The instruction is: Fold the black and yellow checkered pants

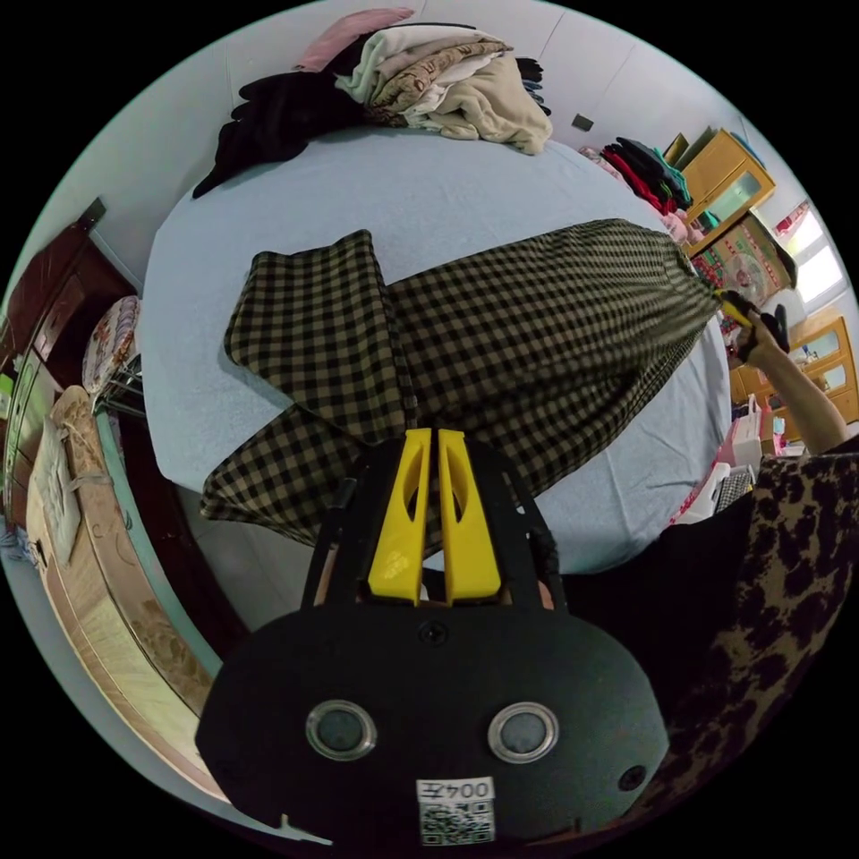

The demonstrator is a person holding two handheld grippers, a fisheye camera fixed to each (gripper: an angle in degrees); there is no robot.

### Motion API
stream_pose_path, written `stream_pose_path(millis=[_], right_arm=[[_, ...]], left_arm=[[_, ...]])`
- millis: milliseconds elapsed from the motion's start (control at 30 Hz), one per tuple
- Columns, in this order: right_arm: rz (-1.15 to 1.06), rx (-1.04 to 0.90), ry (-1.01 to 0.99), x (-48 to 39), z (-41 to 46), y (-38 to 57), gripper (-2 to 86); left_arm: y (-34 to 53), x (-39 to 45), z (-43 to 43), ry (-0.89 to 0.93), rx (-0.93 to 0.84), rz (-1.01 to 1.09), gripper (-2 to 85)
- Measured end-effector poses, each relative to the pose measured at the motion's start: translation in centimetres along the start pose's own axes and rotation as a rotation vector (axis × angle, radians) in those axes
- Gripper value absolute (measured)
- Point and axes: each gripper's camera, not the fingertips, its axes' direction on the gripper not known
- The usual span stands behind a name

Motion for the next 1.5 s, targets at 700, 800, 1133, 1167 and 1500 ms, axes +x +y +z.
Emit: stream_pose_path(millis=[700, 800, 1133, 1167, 1500], right_arm=[[-0.446, -0.083, 0.241, -17.9, 15.2, 34.0, 10.7], [-0.502, 0.012, 0.316, -18.4, 17.5, 37.4, 9.3], [-0.549, 0.014, 0.408, -19.9, 24.2, 43.7, 9.7], [-0.555, 0.015, 0.423, -20.0, 24.9, 44.4, 9.6], [-0.548, 0.012, 0.409, -19.2, 28.5, 47.5, 9.6]], left_arm=[[-4.6, 1.8, 1.2, 0.004, -0.050, 0.010, 2.9], [-5.7, 1.5, -0.9, 0.032, -0.004, 0.008, 4.3], [-19.8, 7.8, -1.8, 0.261, 0.077, 0.343, 8.6], [-21.5, 8.3, -1.3, 0.293, 0.059, 0.368, 8.7], [-35.3, 16.1, 6.7, 0.314, -0.043, 0.454, 12.0]])
